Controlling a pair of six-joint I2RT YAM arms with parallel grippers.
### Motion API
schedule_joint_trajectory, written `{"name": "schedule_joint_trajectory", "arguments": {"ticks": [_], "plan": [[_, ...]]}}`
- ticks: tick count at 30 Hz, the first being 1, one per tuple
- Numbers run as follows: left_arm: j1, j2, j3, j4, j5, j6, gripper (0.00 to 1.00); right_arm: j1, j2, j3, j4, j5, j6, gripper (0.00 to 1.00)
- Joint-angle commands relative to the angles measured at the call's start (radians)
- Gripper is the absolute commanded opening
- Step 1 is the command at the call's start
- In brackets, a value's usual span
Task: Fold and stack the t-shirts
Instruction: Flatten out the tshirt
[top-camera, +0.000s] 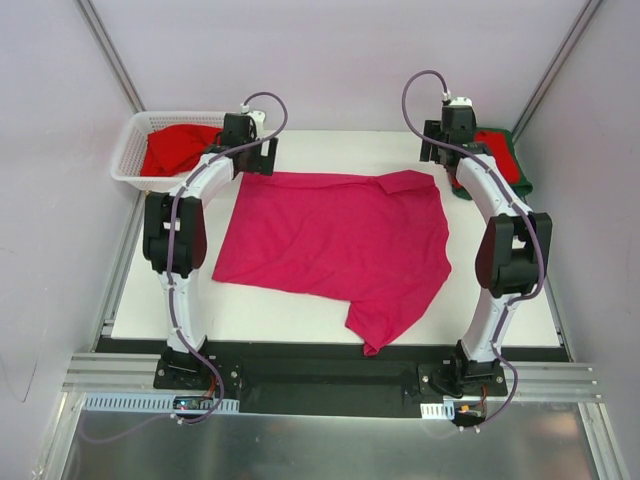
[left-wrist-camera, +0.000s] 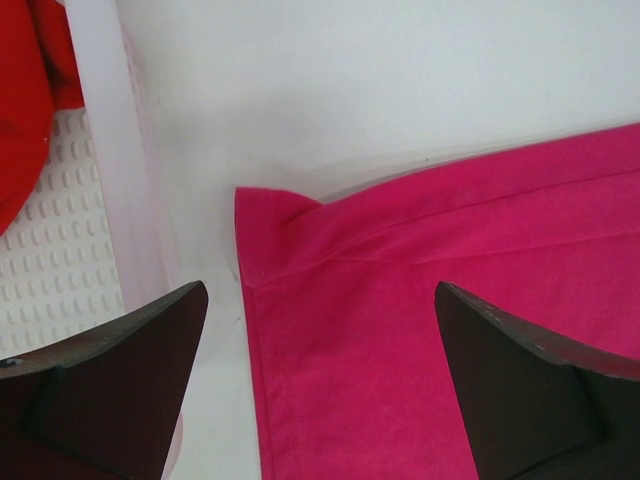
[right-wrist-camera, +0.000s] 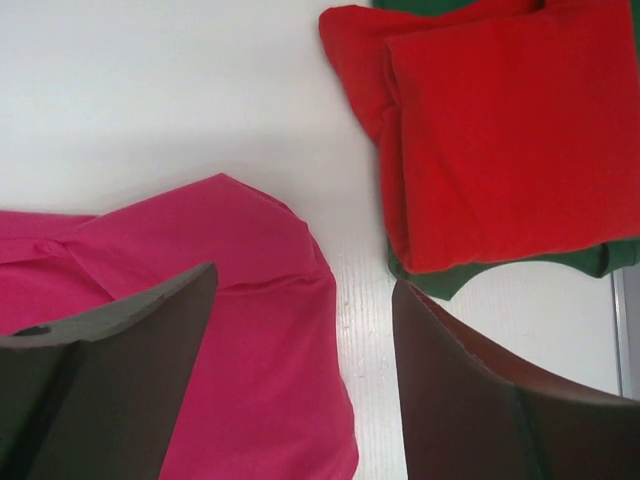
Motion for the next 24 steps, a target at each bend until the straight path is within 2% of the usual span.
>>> {"name": "schedule_joint_trajectory", "arguments": {"ticks": [1, 6, 10, 17, 24], "plan": [[0.043, -0.144, -0.048, 0.01, -0.113, 0.018, 0.99, -0.006, -0.142, -0.043, 0.02, -0.004, 0.011, 0.75], [0.001, -0.301, -0.14, 0.002, -0.033, -0.003, 0.99, -0.003, -0.276, -0.12, -0.023, -0.047, 0.052, 0.76], [-0.063, -0.453, -0.241, -0.013, 0.018, -0.038, 0.99, 0.003, -0.4, -0.244, -0.041, -0.109, 0.089, 0.77], [-0.177, -0.593, -0.431, -0.056, 0.051, -0.095, 0.99, 0.038, -0.521, -0.313, -0.144, -0.195, 0.113, 0.77], [-0.307, -0.677, -0.628, -0.073, -0.001, -0.248, 0.99, 0.122, -0.594, -0.433, -0.238, -0.313, 0.15, 0.78]]}}
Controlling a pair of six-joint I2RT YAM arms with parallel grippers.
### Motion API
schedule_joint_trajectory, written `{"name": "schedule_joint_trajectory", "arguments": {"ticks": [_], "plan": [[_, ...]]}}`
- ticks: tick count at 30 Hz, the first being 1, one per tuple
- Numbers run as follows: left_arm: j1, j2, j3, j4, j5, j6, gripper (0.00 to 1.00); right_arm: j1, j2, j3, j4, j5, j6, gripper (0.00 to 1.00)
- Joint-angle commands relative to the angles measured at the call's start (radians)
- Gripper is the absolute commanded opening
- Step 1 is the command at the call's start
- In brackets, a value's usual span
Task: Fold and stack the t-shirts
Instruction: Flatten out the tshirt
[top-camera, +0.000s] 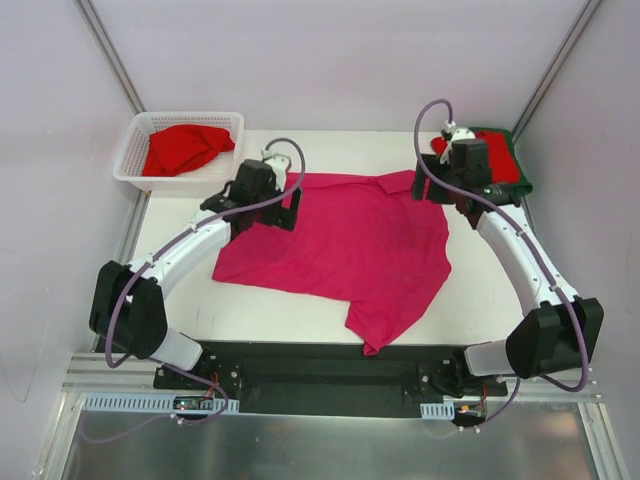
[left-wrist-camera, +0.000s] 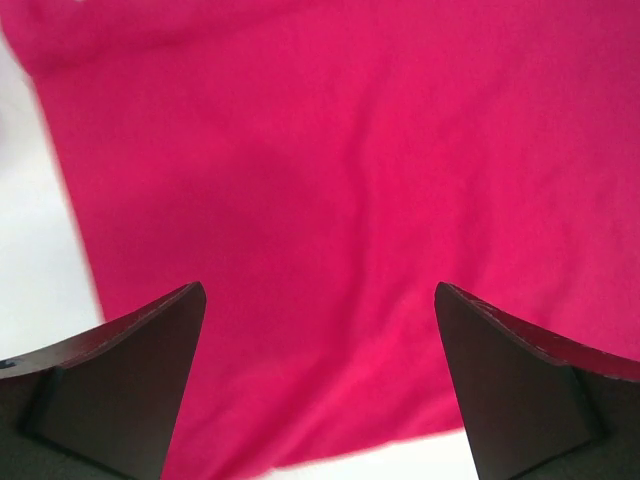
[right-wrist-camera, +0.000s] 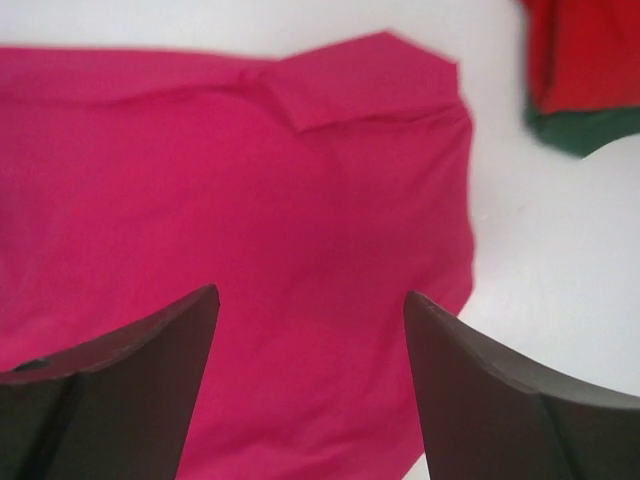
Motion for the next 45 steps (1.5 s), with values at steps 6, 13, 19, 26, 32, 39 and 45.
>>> {"name": "schedule_joint_trajectory", "arguments": {"ticks": [6, 13, 19, 26, 32, 39, 45], "plan": [[-0.101, -0.065, -0.207, -0.033, -0.08, -0.193, 0.99, 0.14, -0.074, -0.14, -0.112, -0.142, 0.104, 0.79], [-0.173, -0.019, -0.246, -0.033, -0.142, -0.239, 0.98, 0.236, -0.098, -0.261, -0.102, -0.205, 0.202, 0.8], [-0.205, 0.068, -0.251, -0.03, -0.165, -0.259, 0.97, 0.262, -0.088, -0.325, -0.062, -0.271, 0.241, 0.8], [-0.231, 0.188, -0.201, -0.033, -0.168, -0.248, 0.95, 0.272, -0.106, -0.287, -0.091, -0.27, 0.229, 0.82], [-0.265, 0.247, -0.192, -0.05, -0.149, -0.248, 0.94, 0.27, -0.12, -0.281, -0.119, -0.25, 0.218, 0.83], [-0.349, 0.196, -0.232, -0.112, -0.122, -0.306, 0.94, 0.27, -0.111, -0.276, -0.12, -0.241, 0.215, 0.83], [-0.412, 0.084, -0.321, -0.166, -0.1, -0.386, 0.94, 0.272, -0.095, -0.261, -0.122, -0.241, 0.21, 0.84]]}}
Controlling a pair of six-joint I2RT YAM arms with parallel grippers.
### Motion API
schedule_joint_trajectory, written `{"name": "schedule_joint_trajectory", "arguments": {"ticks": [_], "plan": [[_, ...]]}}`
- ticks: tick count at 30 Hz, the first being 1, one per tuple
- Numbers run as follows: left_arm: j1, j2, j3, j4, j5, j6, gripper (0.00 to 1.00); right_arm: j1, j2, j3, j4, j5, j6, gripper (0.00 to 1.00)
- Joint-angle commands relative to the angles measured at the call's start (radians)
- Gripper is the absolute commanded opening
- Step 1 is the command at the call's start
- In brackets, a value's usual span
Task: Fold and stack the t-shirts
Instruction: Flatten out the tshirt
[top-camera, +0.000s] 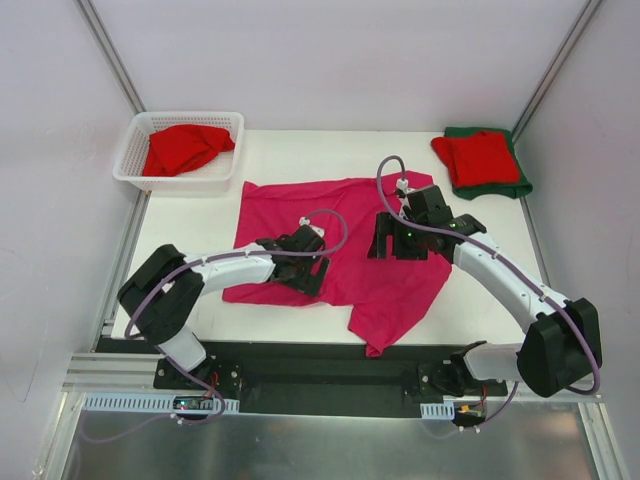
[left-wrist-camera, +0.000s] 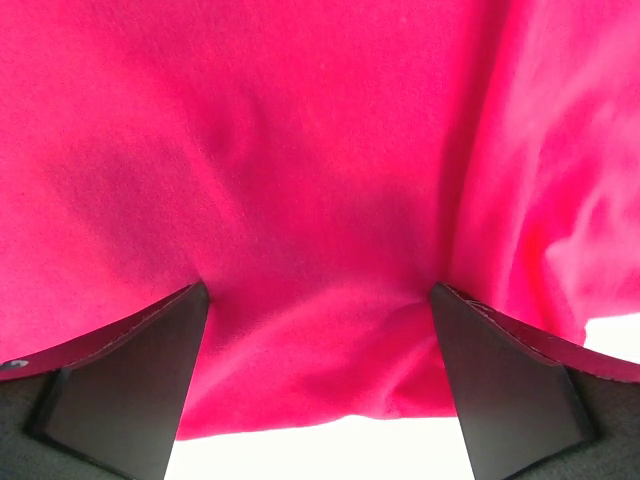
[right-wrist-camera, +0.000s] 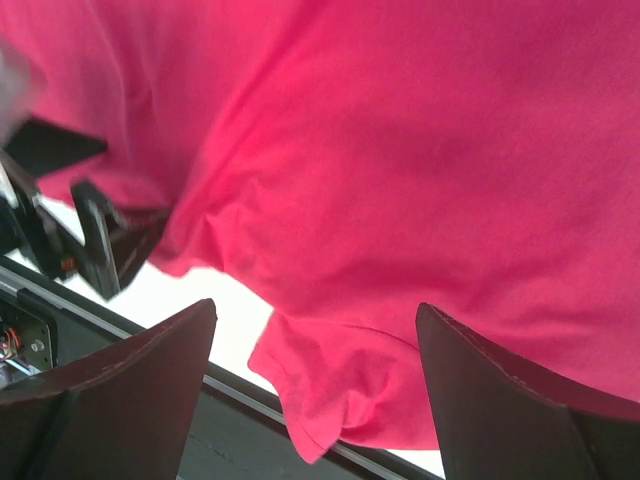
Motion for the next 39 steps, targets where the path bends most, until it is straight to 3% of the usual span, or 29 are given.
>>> {"name": "schedule_joint_trajectory", "arguments": {"ticks": [1, 8, 14, 22, 26, 32, 39], "plan": [[-0.056, -0.1, -0.093, -0.132, 0.029, -0.092, 0.94, 0.004, -0.007, 0.06, -0.009, 0.007, 0.0, 0.84], [-0.074, -0.296, -0.181, -0.204, -0.047, -0.169, 0.95, 0.004, 0.012, 0.066, 0.005, -0.004, -0.002, 0.84], [-0.074, -0.44, -0.066, -0.262, -0.142, -0.137, 0.99, 0.006, 0.029, 0.076, 0.016, 0.018, -0.005, 0.84], [-0.074, -0.29, 0.06, -0.258, -0.233, -0.081, 0.99, 0.007, 0.154, 0.128, 0.051, 0.025, -0.017, 0.84], [-0.074, -0.223, 0.059, -0.219, -0.242, -0.083, 0.99, 0.009, 0.203, 0.087, 0.181, -0.105, 0.023, 0.84], [-0.074, -0.24, 0.007, -0.143, -0.216, -0.078, 0.99, 0.009, 0.265, -0.033, 0.37, -0.205, 0.055, 0.84], [-0.067, -0.258, -0.032, -0.126, -0.219, -0.061, 0.99, 0.009, 0.265, -0.104, 0.398, -0.225, 0.086, 0.84]]}}
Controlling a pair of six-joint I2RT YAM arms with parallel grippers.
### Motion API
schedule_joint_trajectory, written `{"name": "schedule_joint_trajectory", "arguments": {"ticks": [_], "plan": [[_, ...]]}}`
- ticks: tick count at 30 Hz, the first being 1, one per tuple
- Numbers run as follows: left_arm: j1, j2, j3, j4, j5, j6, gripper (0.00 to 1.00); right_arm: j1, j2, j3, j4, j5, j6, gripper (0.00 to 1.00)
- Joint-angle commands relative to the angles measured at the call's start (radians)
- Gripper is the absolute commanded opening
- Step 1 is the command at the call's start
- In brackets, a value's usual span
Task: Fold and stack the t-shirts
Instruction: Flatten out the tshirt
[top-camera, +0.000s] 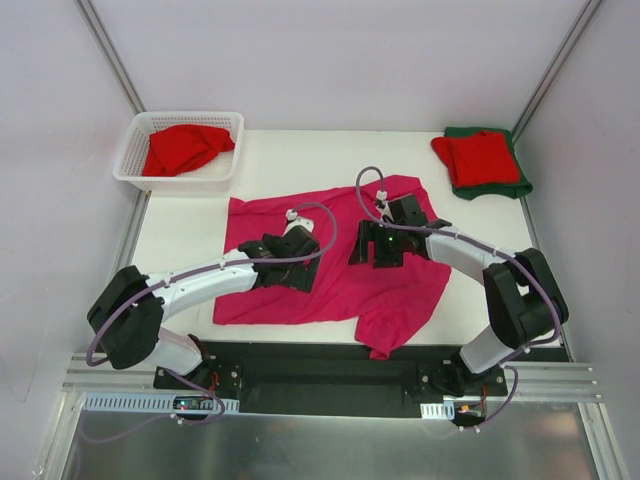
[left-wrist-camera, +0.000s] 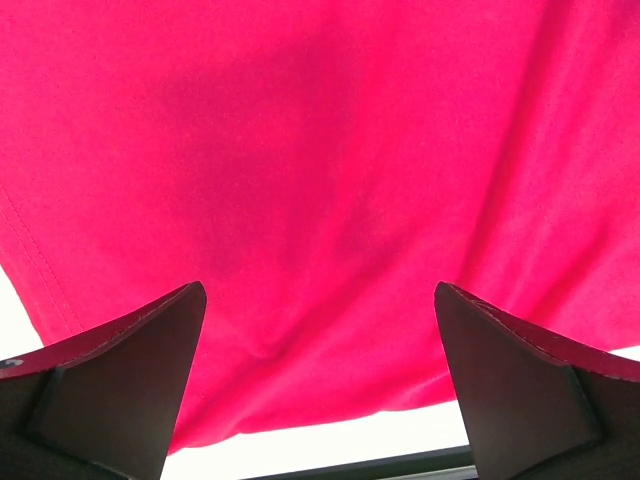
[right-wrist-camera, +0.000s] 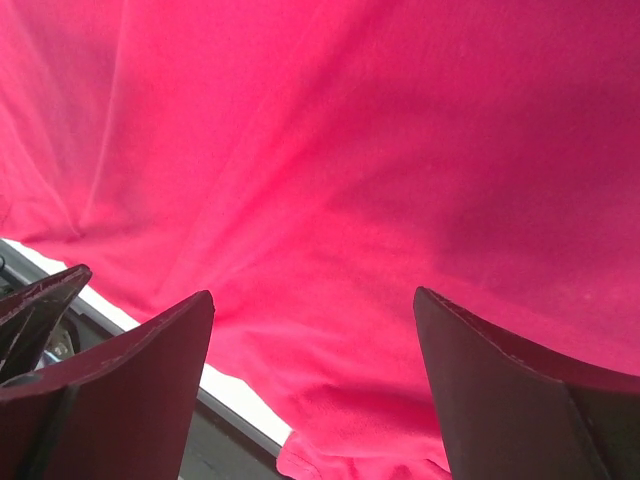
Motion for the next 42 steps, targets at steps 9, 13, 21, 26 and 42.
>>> {"name": "schedule_joint_trajectory", "arguments": {"ticks": [9, 13, 21, 26, 42], "plan": [[0.023, -0.037, -0.025, 0.027, -0.018, 0.042, 0.99, 0.011, -0.085, -0.073, -0.06, 0.0, 0.018, 0.84], [0.03, -0.034, -0.029, 0.029, -0.018, 0.047, 0.99, 0.012, -0.127, -0.084, -0.134, 0.03, -0.003, 0.85], [0.034, -0.051, -0.071, 0.03, -0.018, 0.03, 1.0, 0.012, -0.203, -0.111, -0.251, 0.099, -0.052, 0.86], [0.035, -0.065, -0.09, 0.038, -0.023, 0.018, 0.99, 0.012, -0.239, -0.133, -0.231, 0.087, -0.054, 0.86], [0.043, -0.102, -0.086, 0.084, -0.022, 0.039, 0.99, 0.014, -0.021, 0.053, -0.038, -0.038, -0.046, 0.86]]}}
